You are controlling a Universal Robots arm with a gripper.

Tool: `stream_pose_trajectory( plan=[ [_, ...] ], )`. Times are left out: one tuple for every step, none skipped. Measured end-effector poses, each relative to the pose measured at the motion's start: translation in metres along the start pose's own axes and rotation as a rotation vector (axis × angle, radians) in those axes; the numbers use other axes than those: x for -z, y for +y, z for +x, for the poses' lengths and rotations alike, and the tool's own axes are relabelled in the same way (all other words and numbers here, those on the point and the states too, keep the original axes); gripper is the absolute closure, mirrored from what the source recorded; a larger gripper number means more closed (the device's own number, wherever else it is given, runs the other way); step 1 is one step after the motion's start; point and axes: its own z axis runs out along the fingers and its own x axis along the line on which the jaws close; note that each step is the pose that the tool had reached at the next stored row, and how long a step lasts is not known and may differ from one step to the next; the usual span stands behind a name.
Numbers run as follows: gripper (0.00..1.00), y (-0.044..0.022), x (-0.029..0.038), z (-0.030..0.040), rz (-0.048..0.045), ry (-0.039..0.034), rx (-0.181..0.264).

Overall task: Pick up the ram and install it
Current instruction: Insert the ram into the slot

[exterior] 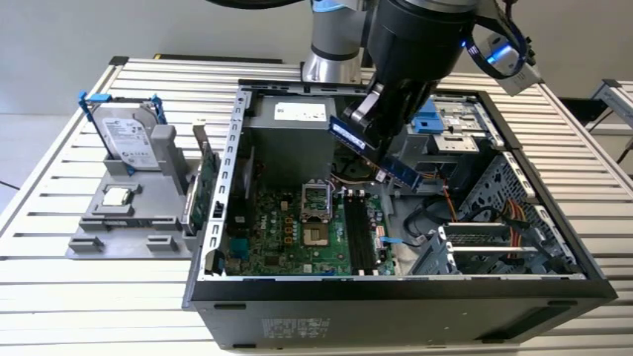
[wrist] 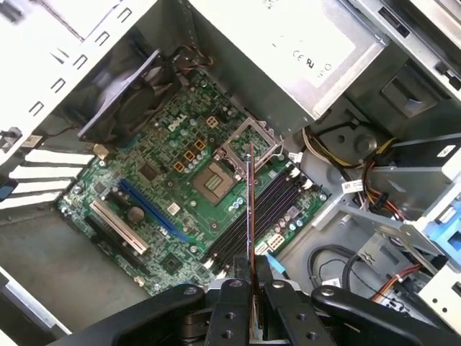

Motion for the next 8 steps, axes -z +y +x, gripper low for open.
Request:
stream_pose_trajectory(
  plan=[
    [1.00, 0.0000, 0.0000, 0.0000, 0.0000, -0.0005, -0.011],
    [1.00, 0.0000, 0.0000, 0.0000, 0.0000, -0.0010, -0.021],
    [1.00, 0.0000, 0.0000, 0.0000, 0.0000, -0.0015, -0.031],
    [1.00, 0.0000, 0.0000, 0.0000, 0.0000, -0.0019, -0.041],
    [1.00, 0.0000, 0.0000, 0.0000, 0.0001, -0.0024, -0.051],
    [1.00, 0.0000, 0.0000, 0.0000, 0.0001, -0.0028, -0.061],
    [1.00, 0.0000, 0.0000, 0.0000, 0.0001, -0.0033, -0.071],
    [1.00, 0.0000, 0.0000, 0.0000, 0.0001, -0.0038, -0.081]
  ],
)
